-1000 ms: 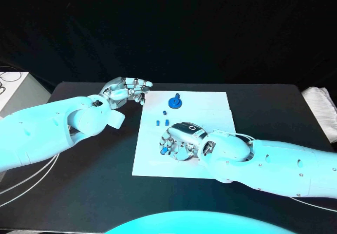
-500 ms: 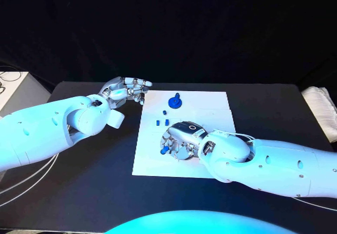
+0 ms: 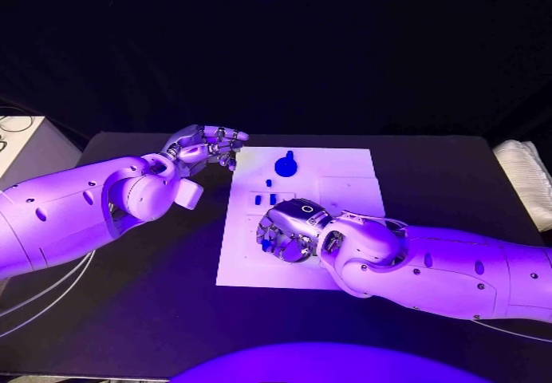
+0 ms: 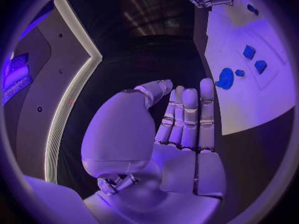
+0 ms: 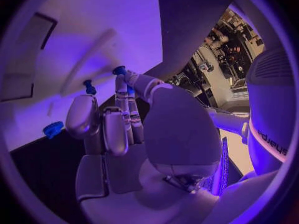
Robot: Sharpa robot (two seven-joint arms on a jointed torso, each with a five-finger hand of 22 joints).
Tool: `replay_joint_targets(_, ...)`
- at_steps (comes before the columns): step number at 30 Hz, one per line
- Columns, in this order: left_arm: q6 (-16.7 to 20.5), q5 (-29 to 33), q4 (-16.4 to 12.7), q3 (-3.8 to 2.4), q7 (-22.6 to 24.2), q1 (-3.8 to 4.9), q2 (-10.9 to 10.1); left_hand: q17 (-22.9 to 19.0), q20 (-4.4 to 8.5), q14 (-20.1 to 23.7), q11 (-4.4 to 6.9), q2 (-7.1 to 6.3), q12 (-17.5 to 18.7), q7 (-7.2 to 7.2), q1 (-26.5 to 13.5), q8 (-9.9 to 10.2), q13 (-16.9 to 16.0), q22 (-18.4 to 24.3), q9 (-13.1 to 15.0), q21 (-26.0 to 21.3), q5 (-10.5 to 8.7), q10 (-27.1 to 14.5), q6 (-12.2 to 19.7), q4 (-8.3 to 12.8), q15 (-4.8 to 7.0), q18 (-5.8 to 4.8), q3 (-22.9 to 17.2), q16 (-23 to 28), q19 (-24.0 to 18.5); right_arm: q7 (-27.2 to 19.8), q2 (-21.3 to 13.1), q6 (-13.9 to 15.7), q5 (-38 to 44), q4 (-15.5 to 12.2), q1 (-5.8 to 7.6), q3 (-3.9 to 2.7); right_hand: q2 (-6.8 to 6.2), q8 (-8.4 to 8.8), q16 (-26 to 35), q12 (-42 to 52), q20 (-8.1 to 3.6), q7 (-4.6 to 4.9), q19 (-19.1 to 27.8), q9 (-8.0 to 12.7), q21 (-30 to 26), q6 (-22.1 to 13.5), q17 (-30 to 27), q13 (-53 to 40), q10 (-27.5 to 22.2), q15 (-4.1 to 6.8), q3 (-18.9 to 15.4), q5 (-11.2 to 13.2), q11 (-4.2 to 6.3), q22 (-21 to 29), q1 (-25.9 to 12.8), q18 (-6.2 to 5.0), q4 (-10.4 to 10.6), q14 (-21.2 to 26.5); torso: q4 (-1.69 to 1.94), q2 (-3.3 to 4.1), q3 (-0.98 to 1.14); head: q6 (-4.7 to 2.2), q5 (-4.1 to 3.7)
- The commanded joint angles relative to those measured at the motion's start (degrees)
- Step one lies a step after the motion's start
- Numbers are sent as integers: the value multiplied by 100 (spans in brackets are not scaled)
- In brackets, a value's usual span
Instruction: Assemble the parts on the task board
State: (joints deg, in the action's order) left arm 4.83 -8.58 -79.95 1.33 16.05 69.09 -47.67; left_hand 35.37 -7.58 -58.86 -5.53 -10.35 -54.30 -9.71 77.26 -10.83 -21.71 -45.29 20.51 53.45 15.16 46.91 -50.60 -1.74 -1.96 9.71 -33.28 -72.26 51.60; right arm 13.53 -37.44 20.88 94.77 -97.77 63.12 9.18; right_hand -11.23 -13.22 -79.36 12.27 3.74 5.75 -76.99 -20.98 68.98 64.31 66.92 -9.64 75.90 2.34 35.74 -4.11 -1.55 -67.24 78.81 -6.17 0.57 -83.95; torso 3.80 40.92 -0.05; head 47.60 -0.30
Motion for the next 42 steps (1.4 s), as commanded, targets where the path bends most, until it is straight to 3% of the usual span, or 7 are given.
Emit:
replay_joint_targets(1, -93, -13, -19, -3, 15, 3, 1, -7, -23, -16, 0, 39, 10, -14, 2, -5, 5, 5, 1, -18, 3, 13, 4, -16, -1, 83, 33, 27, 20, 74, 24, -239, 81, 53, -49, 37, -42, -87, 40, -85, 10, 49, 75, -346, -75, -149, -31, -2, -137, -14, -66, -139, -43, 47, -203, 51, 26, -179, 3, -7, -1, 12, 4)
replay_joint_targets(11, -101, -14, -18, -3, -3, 3, -5, -5, -24, -18, 0, 44, 9, -14, -2, -5, 9, 10, 0, -25, 3, 14, 3, -24, -2, 82, 37, 28, 22, 219, -35, 105, 102, 28, -70, 45, -323, 234, 25, -187, 100, 167, 103, -257, -166, -631, -29, -73, -342, -112, -244, -339, -158, 86, -422, 38, 112, -179, -8, -7, 8, 10, 12)
replay_joint_targets(21, -112, -14, -15, -3, -19, 3, -15, -11, -24, -15, 0, 49, 9, -13, -4, -5, 11, 13, 0, -29, 4, 13, 3, -28, -2, 82, 38, 32, 24, 162, -209, 495, 149, -148, -83, 44, -484, 561, 0, -71, 74, 140, 68, -165, -179, -1119, -7, -217, -374, -62, -480, -417, -86, 47, -504, 37, 196, -182, -8, -7, 14, -4, -2)
replay_joint_targets(28, -138, -32, -6, -3, -42, 2, -17, 5, -24, -25, 2, 55, 9, -12, 0, -7, 13, 14, 0, -32, 5, 13, 0, -29, -1, 83, 36, 26, 26, 60, -489, 1110, 182, -388, -81, 12, -121, 944, -64, 599, -45, -67, -25, 171, -182, -1963, 77, -715, -588, 64, -2077, -234, 61, -78, 149, 54, 544, -207, -20, -19, 10, -42, -45)
replay_joint_targets(35, -149, -36, -6, -2, -47, 2, -15, 5, -24, -25, 2, 55, 9, -12, 0, -7, 13, 14, 0, -32, 5, 13, 0, -29, -1, 83, 36, 26, 26, -145, -937, 1382, -480, -657, 5, -43, -14, 855, -87, 997, -45, -14, -59, 214, -228, -1784, 104, -957, -695, 62, -3000, -215, 56, -136, 760, 65, 1408, -214, -12, -13, 6, -92, -117)
replay_joint_targets(38, -147, -36, -8, -2, -44, 2, -20, -6, -23, -20, 3, 55, 9, -10, 5, -8, 15, 17, 0, -35, 3, 11, -2, -26, 0, 83, 38, 31, 29, -265, -1234, 1289, -1271, -736, 127, -56, 51, 456, -68, 1287, 48, 201, -38, 99, -294, -1082, 44, -1140, -622, -81, -2960, -279, -126, -110, 899, 66, 1575, -199, -14, -18, 2, -107, -168)
replay_joint_targets(42, -140, -37, -38, -1, -27, -2, -46, -20, -23, -12, 3, 53, 9, -10, 4, -7, 16, 17, 0, -37, 3, 10, -1, -27, 0, 83, 40, 36, 29, -282, -1692, 963, -2252, -801, 339, -62, 157, 190, -153, 2384, 62, 143, -130, 59, -177, -826, 157, -2036, -651, -50, -2981, -340, -85, -272, 550, 80, 1595, -229, -31, -24, -11, -141, -267)
